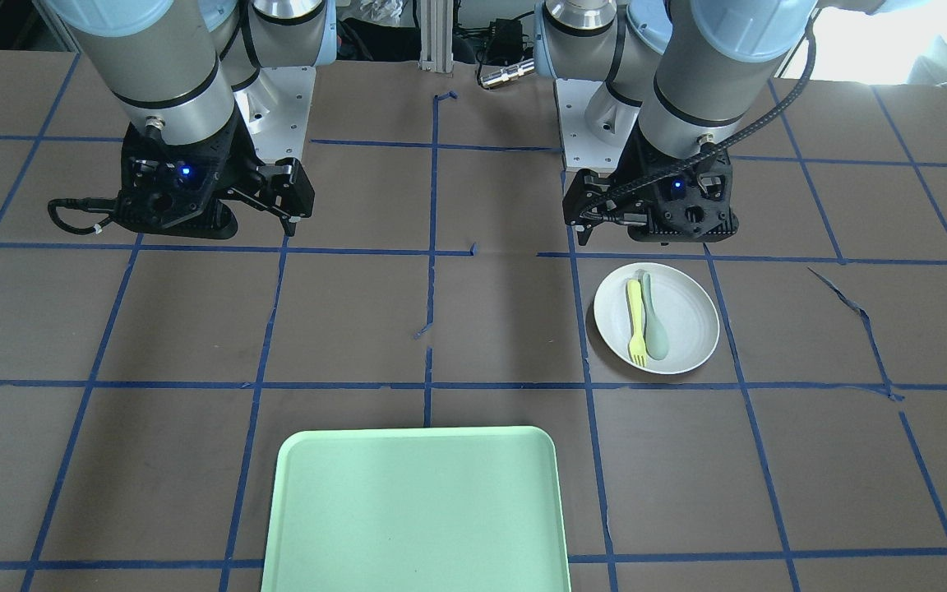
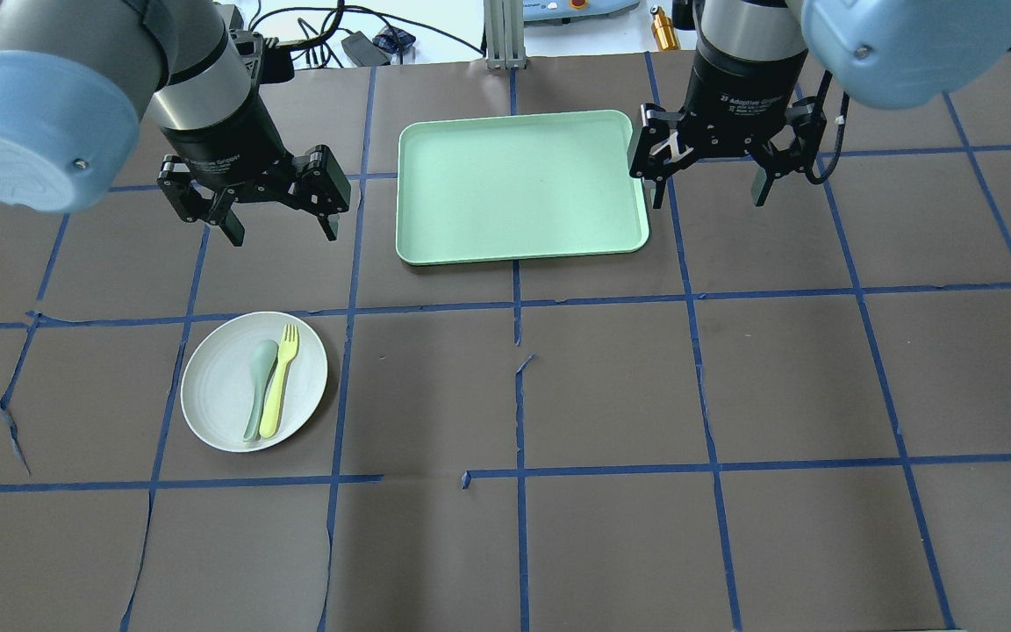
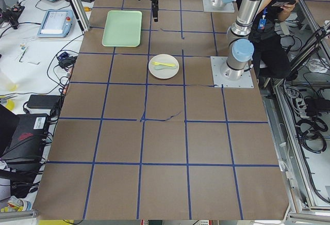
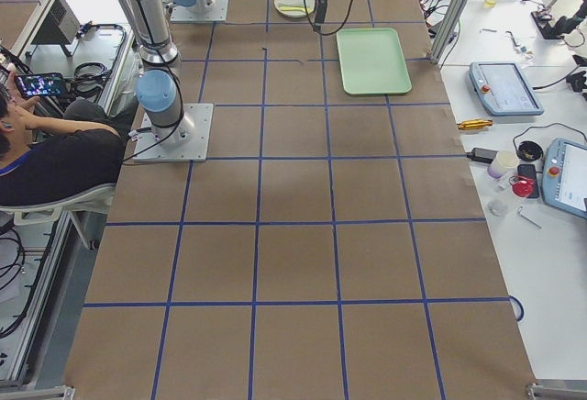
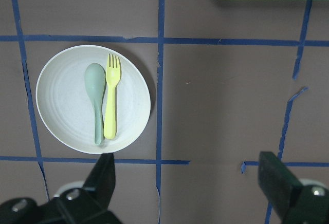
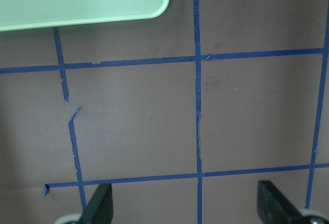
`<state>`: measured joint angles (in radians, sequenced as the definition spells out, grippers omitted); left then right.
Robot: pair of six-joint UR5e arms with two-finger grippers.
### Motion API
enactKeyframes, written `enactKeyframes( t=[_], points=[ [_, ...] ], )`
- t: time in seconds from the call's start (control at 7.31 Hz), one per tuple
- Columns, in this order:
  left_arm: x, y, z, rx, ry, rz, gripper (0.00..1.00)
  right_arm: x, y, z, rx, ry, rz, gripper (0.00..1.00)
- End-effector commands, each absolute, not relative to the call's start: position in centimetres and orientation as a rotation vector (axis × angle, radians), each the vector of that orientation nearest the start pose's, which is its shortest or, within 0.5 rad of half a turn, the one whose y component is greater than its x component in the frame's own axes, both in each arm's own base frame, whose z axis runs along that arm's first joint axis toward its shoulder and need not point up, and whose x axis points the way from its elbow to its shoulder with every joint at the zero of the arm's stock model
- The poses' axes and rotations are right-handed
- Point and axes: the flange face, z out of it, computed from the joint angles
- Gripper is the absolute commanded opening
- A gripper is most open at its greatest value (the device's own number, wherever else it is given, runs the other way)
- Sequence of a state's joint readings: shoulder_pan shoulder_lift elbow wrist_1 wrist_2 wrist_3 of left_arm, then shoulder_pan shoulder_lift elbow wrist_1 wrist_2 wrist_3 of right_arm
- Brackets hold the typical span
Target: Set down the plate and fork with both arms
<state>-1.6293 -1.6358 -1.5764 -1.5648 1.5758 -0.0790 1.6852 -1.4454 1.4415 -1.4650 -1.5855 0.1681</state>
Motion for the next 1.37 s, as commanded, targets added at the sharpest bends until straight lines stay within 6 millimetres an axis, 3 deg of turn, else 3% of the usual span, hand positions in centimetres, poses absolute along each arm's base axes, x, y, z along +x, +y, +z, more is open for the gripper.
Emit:
enactKeyframes(
  t=[0.0, 0.27, 0.55, 0.82, 0.96, 1.09, 1.23],
  points=[
    [-16.2, -50.1, 45.2, -0.009, 3.126, 0.109, 1.00, 19.2, -51.6, 47.5, 0.089, 3.161, 0.159, 1.00],
    [-16.4, -50.0, 44.7, -0.010, 3.135, 0.127, 1.00, 19.1, -51.6, 47.3, 0.091, 3.172, 0.162, 1.00],
    [-16.2, -51.9, 42.6, -0.028, 3.126, 0.109, 1.00, 19.1, -51.6, 47.4, 0.091, 3.168, 0.158, 1.00],
    [-15.4, -50.4, 42.1, -0.030, 3.116, 0.130, 1.00, 19.2, -52.0, 46.6, 0.086, 3.169, 0.182, 1.00],
    [-14.0, -50.9, 41.7, -0.075, 3.121, 0.133, 1.00, 19.3, -52.7, 45.4, 0.086, 3.163, 0.211, 1.00],
    [-9.0, -52.5, 40.2, -0.214, 3.126, 0.178, 1.00, 19.4, -53.3, 45.1, 0.074, 3.162, 0.178, 1.00],
    [-2.6, -53.0, 38.9, -0.317, 3.131, 0.223, 1.00, 19.3, -53.5, 44.9, 0.077, 3.160, 0.176, 1.00]
  ],
)
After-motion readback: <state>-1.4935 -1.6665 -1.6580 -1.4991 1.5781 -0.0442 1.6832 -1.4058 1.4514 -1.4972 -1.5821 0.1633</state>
